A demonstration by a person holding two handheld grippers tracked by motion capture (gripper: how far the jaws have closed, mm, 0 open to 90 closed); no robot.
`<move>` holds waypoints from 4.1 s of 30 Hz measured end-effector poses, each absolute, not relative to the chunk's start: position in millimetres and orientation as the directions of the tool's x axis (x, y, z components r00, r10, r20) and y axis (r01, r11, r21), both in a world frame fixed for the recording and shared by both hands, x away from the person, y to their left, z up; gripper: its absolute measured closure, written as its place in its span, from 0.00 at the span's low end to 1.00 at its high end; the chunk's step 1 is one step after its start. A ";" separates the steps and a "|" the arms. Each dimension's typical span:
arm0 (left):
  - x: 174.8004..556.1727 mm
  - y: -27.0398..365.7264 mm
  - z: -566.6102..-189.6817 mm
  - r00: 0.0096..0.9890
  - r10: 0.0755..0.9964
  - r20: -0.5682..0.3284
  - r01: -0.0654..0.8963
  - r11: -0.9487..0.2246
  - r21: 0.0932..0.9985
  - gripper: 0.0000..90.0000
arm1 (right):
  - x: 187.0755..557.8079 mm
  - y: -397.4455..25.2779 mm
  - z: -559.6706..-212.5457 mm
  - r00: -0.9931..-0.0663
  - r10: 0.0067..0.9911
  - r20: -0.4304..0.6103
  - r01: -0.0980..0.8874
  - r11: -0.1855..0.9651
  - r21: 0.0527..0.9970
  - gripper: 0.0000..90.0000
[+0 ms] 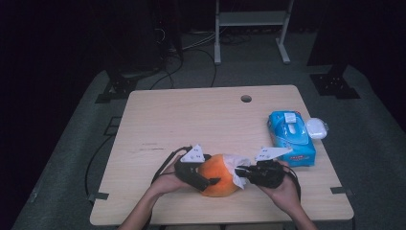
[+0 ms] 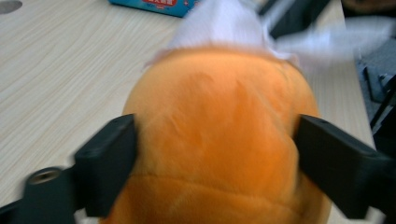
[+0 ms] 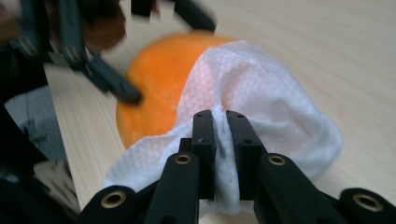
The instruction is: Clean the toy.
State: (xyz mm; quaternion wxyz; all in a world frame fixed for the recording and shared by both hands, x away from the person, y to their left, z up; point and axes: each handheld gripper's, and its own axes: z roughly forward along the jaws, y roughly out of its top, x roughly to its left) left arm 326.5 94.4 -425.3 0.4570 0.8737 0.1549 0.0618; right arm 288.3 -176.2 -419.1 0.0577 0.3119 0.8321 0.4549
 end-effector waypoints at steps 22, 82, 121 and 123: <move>318.3 82.9 -430.2 0.927 0.363 0.095 0.116 -0.516 0.849 0.31 | 291.9 -182.8 -421.4 -0.775 0.587 0.232 0.471 0.294 0.831 0.91; 311.5 89.3 -438.4 0.930 0.339 0.145 0.060 -0.526 0.848 0.27 | 298.6 -188.8 -420.4 -0.758 0.610 0.232 0.453 0.235 0.860 0.91; 320.2 97.3 -435.3 0.939 0.341 0.031 0.153 -0.499 0.853 0.26 | 297.4 -191.6 -426.7 -0.735 0.642 0.218 0.483 0.269 0.833 0.90; 320.0 98.4 -435.6 0.943 0.331 0.034 0.145 -0.500 0.854 0.26 | 294.4 -185.0 -421.1 -0.762 0.611 0.217 0.457 0.269 0.848 0.90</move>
